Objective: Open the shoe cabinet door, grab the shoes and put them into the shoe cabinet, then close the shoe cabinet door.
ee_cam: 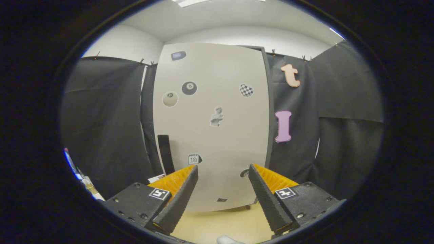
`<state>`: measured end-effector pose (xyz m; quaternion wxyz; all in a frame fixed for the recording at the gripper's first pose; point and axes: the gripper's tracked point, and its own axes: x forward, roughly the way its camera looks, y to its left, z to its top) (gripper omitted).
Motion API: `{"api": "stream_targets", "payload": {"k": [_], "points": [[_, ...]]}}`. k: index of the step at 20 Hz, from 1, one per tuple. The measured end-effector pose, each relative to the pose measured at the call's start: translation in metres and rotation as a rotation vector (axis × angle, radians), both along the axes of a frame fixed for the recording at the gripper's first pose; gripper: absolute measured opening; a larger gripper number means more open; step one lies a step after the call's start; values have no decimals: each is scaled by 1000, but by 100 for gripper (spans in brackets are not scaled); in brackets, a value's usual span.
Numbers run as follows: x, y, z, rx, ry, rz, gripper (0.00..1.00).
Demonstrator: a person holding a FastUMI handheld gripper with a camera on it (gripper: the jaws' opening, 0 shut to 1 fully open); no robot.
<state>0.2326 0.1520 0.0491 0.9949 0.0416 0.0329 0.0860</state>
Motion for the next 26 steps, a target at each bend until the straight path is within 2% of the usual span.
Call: {"api": "stream_targets", "payload": {"k": [4, 9, 18, 26], "points": [[-17, -24, 32, 9, -30, -42, 98], [-40, -30, 63, 25, -54, -67, 98], [-87, -10, 71, 9, -39, -90, 98], [-100, -8, 71, 4, -38, -125, 98]]}}
